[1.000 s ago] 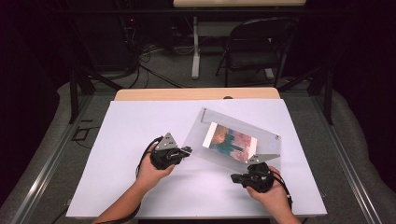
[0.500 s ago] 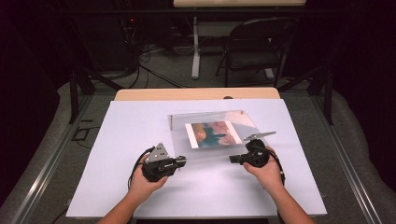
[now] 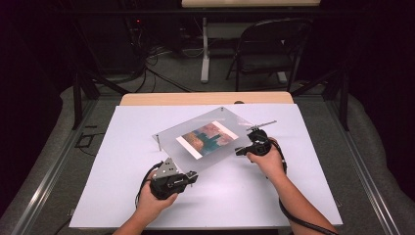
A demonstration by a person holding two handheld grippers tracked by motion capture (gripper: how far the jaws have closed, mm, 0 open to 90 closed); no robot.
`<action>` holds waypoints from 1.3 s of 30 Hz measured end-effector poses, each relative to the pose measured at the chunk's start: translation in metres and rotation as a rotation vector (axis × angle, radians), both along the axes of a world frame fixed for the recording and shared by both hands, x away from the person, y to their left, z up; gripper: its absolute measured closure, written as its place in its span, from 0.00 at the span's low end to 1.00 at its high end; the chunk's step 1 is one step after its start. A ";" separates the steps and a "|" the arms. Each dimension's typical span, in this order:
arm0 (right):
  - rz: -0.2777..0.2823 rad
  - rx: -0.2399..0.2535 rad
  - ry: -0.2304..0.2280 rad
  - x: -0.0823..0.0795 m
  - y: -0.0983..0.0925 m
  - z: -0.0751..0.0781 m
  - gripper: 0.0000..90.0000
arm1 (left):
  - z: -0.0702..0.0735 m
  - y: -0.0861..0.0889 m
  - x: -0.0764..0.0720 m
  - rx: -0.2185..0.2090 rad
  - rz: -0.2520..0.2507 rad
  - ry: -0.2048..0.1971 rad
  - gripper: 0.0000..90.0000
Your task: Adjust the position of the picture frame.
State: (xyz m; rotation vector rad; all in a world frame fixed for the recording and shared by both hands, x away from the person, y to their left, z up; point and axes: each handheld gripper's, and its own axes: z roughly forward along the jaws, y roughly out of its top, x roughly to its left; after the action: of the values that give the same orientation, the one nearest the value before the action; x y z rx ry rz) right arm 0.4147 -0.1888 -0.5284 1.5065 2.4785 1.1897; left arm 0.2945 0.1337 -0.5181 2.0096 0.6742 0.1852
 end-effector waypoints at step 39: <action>-0.013 0.062 -0.268 -0.106 -0.033 -0.002 0.71 | -0.030 -0.027 -0.016 0.056 -0.082 0.049 0.64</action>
State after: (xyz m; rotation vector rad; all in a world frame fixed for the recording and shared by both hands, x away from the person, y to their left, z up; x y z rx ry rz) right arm 0.3085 -0.2217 -0.5304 1.2753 2.2741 1.3754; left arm 0.2781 0.1066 -0.5480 2.0974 0.6221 0.1074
